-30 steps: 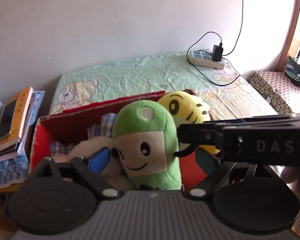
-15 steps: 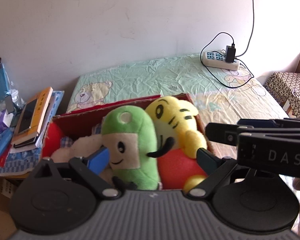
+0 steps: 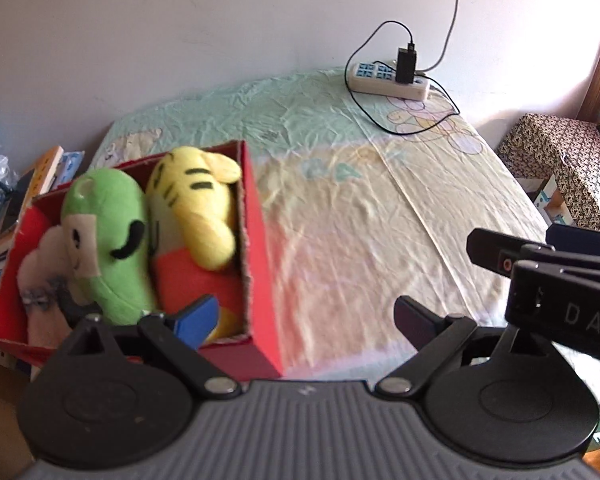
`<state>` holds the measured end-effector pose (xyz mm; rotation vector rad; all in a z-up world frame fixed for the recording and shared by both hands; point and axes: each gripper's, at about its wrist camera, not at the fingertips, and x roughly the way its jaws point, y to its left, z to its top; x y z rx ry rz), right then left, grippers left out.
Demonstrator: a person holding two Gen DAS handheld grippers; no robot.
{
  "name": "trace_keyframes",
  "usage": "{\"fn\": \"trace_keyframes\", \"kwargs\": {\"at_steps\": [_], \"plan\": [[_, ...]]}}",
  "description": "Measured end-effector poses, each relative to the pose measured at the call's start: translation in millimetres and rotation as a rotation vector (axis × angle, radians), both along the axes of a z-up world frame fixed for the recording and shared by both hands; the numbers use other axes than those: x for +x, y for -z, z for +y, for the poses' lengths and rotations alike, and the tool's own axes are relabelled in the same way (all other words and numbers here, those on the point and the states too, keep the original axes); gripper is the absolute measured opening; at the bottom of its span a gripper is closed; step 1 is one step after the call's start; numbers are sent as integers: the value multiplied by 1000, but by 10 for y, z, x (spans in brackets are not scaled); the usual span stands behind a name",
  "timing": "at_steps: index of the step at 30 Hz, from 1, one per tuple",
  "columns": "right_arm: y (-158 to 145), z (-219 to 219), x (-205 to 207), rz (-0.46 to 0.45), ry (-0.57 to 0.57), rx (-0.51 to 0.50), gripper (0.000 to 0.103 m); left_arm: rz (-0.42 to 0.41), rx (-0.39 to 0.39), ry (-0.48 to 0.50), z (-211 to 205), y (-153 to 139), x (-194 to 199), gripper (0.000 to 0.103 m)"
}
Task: Organize objects
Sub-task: 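Withdraw the right gripper up and away from the red box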
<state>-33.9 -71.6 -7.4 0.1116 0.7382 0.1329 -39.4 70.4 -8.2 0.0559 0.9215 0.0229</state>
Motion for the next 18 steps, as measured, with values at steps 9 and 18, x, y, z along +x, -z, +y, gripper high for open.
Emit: {"fn": "trace_keyframes", "kwargs": {"at_steps": [9, 18], "plan": [[235, -411, -63, 93, 83, -75, 82, 47, -25, 68, -546, 191, -114, 96], [321, -289, -56, 110, 27, -66, 82, 79, 56, -5, -519, 288, -133, 101]]}}
